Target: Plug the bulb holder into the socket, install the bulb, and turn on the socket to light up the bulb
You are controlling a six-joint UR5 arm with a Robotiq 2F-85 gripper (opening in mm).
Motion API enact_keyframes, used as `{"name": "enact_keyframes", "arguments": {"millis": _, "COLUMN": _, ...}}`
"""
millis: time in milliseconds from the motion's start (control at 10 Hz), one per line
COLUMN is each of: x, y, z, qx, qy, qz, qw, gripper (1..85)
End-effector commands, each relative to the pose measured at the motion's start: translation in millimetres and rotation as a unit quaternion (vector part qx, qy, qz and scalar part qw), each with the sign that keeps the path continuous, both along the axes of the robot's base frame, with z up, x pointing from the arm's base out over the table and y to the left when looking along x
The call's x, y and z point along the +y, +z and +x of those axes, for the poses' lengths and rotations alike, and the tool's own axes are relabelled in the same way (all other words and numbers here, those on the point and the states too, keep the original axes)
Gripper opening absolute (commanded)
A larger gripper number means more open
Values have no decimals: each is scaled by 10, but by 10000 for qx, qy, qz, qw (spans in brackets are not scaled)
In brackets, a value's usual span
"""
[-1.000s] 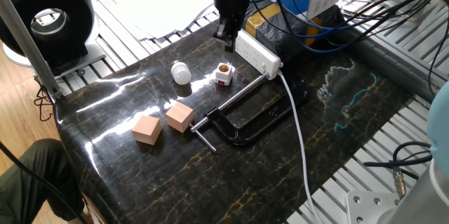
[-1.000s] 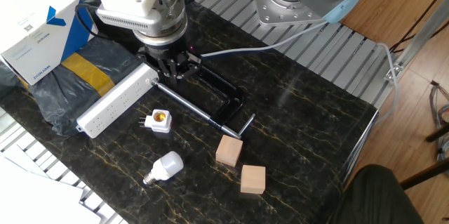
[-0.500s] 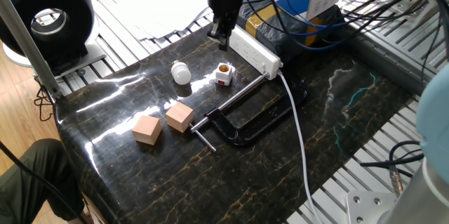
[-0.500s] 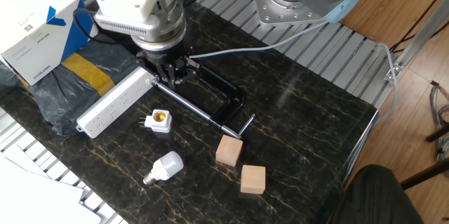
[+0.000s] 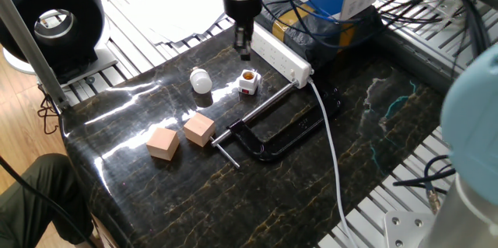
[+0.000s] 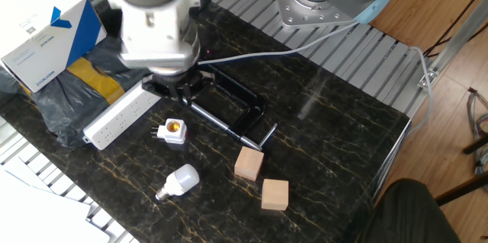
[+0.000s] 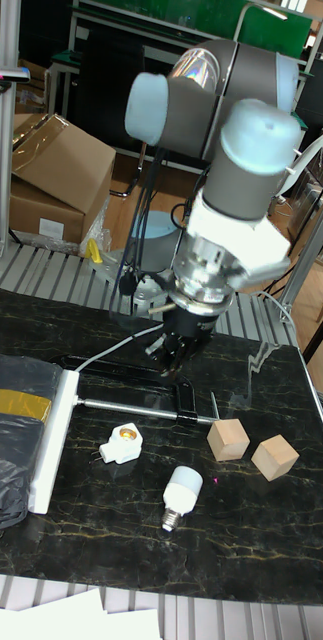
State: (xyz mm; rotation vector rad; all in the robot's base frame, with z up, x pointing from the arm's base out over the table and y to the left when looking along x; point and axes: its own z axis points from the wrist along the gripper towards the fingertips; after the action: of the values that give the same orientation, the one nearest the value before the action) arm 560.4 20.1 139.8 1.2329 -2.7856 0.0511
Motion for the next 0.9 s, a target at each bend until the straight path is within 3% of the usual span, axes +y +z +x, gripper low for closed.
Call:
{"name": "enact_keyframes", "arguments": {"millis": 0, "x": -53, "y": -145, "z": 139, "qx": 48, "qy": 911, "qz": 80, "qw": 9958, "gripper": 157}}
{"name": "enact_keyframes", "arguments": {"millis": 100, "x": -84, "y": -161, "z": 416, "qx": -246, "qy": 1457, "qz": 166, "qw": 9889, "gripper": 460}}
{"name": "enact_keyframes", "arguments": {"millis": 200, "x": -88, "y": -178, "z": 535, "qx": -253, "qy": 2141, "qz": 292, "qw": 9761, "gripper": 510}}
{"name": "enact_keyframes", "arguments": {"millis": 300, "x": -120, "y": -236, "z": 512, "qx": -201, "qy": 2459, "qz": 324, "qw": 9686, "gripper": 563}}
{"name": "enact_keyframes", "arguments": {"millis": 400, "x": -171, "y": -265, "z": 466, "qx": -46, "qy": 2791, "qz": 309, "qw": 9597, "gripper": 563}}
{"name": "enact_keyframes", "arguments": {"millis": 500, "x": -167, "y": -282, "z": 442, "qx": 136, "qy": 3327, "qz": 301, "qw": 9424, "gripper": 563}}
{"name": "enact_keyframes", "arguments": {"millis": 600, "x": -175, "y": -290, "z": 469, "qx": 159, "qy": 3680, "qz": 197, "qw": 9295, "gripper": 590}}
{"name": "enact_keyframes", "arguments": {"millis": 800, "x": -235, "y": -370, "z": 453, "qx": 141, "qy": 4079, "qz": 179, "qw": 9127, "gripper": 603}}
